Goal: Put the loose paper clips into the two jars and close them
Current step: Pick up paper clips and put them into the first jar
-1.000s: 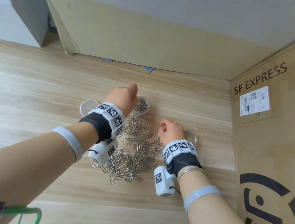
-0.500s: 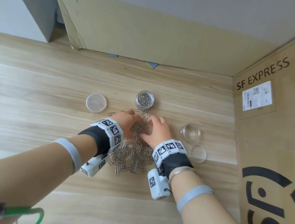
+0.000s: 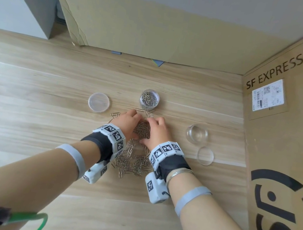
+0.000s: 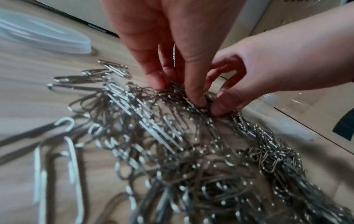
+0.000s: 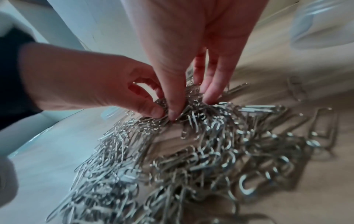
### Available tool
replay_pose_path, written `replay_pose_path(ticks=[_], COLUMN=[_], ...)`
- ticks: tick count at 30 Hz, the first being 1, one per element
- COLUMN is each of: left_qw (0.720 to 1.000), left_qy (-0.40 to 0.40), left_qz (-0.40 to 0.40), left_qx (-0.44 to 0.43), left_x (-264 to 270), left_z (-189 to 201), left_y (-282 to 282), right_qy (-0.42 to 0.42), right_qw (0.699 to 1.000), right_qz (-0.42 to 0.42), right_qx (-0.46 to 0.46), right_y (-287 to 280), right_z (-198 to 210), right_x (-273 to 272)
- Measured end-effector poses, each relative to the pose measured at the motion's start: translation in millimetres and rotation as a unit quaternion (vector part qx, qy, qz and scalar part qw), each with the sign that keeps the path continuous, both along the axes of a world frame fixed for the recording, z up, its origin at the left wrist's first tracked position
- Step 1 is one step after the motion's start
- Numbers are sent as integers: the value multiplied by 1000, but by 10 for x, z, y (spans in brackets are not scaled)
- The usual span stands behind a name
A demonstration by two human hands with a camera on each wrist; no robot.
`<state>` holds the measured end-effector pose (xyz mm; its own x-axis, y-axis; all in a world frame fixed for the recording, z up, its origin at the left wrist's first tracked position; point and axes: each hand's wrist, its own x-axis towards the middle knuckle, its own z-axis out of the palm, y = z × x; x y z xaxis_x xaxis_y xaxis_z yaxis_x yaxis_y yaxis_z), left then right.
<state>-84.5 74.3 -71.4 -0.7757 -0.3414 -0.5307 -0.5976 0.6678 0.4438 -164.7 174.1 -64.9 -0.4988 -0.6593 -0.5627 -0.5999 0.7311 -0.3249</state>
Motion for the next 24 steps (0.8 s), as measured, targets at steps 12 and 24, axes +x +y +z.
replay_pose_path(ticks=[12,24], left_qw=[999,993], left_qy=[29,112], left_qz=[9,41], left_qx=[17,-13], left_x=[-34,-255], left_z=[-8,304], left_y=[-52,-353], right_qy=[21,60], right_qw=[998,994], right_qz=[29,23], right_qx=[-46,-90], right_y=[-76,-358], right_z=[77,448], right_x=[-104,-391])
